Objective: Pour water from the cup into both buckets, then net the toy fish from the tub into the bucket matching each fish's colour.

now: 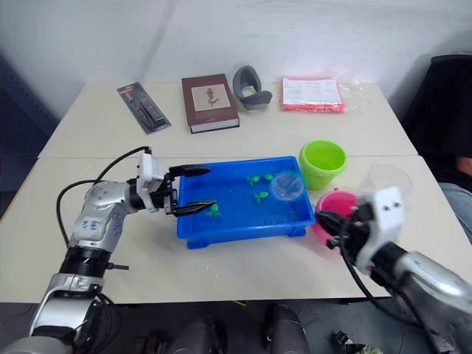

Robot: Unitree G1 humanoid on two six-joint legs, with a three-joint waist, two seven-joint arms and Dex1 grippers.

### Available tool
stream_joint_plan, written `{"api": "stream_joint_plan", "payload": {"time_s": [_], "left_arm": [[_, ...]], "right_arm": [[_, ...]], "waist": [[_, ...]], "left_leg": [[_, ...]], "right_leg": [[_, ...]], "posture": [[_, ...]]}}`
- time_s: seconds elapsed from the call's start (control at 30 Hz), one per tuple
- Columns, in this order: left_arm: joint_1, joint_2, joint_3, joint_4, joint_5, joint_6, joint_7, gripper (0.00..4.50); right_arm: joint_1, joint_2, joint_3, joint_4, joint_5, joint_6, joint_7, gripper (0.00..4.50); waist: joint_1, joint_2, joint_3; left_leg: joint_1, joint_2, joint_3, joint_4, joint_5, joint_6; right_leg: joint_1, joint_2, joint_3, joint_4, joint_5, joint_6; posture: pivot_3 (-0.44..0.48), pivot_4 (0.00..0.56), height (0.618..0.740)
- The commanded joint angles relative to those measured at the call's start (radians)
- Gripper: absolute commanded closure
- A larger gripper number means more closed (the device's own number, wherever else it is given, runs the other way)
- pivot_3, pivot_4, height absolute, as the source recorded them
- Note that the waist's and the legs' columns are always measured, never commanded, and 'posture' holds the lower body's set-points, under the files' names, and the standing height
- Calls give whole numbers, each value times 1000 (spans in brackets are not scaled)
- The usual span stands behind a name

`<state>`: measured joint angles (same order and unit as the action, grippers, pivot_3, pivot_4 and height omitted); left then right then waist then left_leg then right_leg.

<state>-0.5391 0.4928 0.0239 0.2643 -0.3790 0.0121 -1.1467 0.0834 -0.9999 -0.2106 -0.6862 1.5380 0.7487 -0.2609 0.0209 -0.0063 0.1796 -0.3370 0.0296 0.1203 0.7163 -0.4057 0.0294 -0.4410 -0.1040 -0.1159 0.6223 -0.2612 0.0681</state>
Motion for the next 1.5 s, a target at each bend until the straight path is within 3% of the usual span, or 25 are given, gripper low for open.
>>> {"api": "stream_joint_plan", "payload": {"time_s": [0.03,0.2,0.63,1.03,1.5], "left_arm": [[16,16,22,-64,-9,4,19,22],[52,25,29,-106,-10,12,41,22],[106,40,38,-174,-13,19,80,22],[122,39,37,-190,-17,20,99,22],[126,32,29,-190,-22,19,104,22]], "right_arm": [[-112,8,63,72,85,47,-113,4500],[-290,73,160,191,178,86,-229,4500],[-492,141,254,401,275,206,-378,4500],[-582,302,224,533,12,204,-276,4500],[-495,311,135,349,-165,230,-90,4500]], "waist": [[4,0,0],[2,0,0],[-1,0,0],[-3,0,0],[-21,0,0]], "left_leg": [[-1,0,0,0,0,0],[-3,0,-1,0,0,0],[-7,1,-1,0,0,0],[-10,1,-2,0,0,0],[-14,1,-7,1,0,0]], "right_leg": [[0,-1,-1,0,0,0],[0,-1,-3,-2,1,1],[-2,-1,-5,-1,2,2],[-4,0,-7,-1,2,2],[-4,0,-13,-3,2,3]], "posture": [[0,150,740],[0,150,740],[0,150,740],[0,150,740],[0,150,740]]}}
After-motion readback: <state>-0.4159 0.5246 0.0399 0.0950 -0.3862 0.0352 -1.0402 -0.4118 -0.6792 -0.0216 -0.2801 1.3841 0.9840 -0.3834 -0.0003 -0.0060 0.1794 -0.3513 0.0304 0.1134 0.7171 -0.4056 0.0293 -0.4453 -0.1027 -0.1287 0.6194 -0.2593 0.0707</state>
